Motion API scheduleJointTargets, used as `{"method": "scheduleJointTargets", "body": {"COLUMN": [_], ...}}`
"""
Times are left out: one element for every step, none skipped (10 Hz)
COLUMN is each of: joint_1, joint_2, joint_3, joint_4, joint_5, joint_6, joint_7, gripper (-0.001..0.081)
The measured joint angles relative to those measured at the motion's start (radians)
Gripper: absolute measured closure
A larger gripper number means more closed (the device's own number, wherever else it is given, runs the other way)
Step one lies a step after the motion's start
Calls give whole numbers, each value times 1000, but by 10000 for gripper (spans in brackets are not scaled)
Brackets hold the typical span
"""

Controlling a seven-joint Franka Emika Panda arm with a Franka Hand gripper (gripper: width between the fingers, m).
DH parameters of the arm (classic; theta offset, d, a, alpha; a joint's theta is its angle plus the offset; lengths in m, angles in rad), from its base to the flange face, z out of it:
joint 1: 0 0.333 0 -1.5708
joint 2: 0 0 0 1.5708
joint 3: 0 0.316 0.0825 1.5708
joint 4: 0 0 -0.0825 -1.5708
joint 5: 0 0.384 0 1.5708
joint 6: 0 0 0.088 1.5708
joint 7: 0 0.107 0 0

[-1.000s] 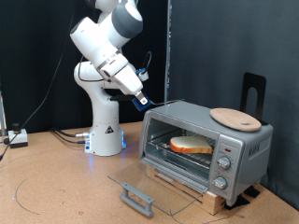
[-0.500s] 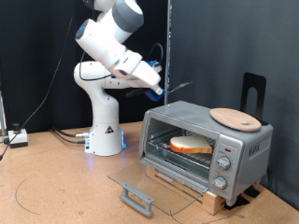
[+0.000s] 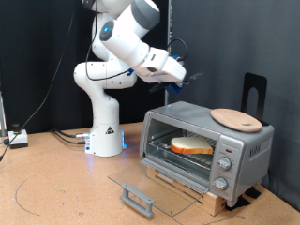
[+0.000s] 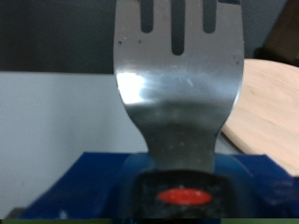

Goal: Make a piece of toast with the oven

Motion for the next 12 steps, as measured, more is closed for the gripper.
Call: {"method": "scheduleJointTargets", "body": {"joint_1": [12,24,35,39,40,39,37,33,31,31,32,33], "joint_2": [-17,-35,-49,-58,-61,-62,-62,-62,-62,-61,-59,-58], "joint_3": [45,95,140,173,190,192,192,191,191,191,195,205], "joint_4": [-11,-25,-39,-50,-58,-66,-72,-76,-80,-85,-90,-93], "joint_5": [24,51,77,95,102,102,102,101,96,90,89,89], "joint_6": [25,52,80,103,112,115,116,116,116,115,115,115], "joint_7": [37,75,105,124,130,130,130,130,130,130,130,130], "gripper": [377,377,377,377,377,377,377,377,377,377,377,377]}}
